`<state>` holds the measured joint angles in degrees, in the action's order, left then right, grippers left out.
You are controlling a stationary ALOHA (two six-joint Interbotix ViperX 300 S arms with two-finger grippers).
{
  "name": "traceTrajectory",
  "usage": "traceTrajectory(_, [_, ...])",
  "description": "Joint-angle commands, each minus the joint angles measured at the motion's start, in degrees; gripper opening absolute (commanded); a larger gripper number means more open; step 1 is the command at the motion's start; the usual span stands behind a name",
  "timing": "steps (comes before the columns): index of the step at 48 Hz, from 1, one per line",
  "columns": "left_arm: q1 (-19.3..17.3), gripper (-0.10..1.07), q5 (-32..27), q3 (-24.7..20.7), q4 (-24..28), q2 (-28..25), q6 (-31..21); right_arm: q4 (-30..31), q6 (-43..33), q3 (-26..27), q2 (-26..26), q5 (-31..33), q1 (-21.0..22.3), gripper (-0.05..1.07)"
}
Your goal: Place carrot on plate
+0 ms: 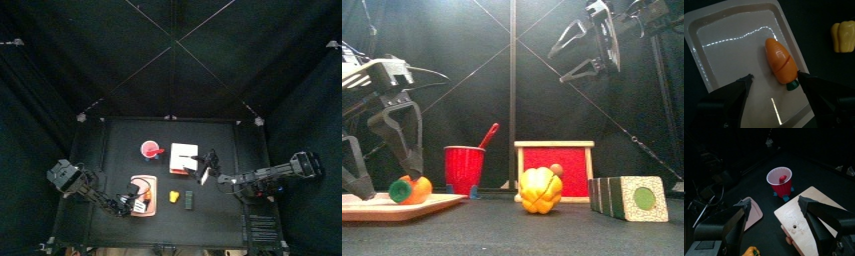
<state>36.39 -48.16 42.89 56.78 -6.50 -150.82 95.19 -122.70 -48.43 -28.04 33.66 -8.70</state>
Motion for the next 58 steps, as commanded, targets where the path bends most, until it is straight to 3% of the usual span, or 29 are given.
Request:
traceTrajectory(1, [0.3,1.03,-1.5,-0.6,0.4,1.8,0.2,0.0,-0.1,0.5,-1.0,0.2,0.1,1.04])
traceTrajectory(58, [0.7,1.03,-3.4,1.1,1.8,4.6,0.4,-0.5,0.0,0.4,-1.0,0.3,0.0,1.04])
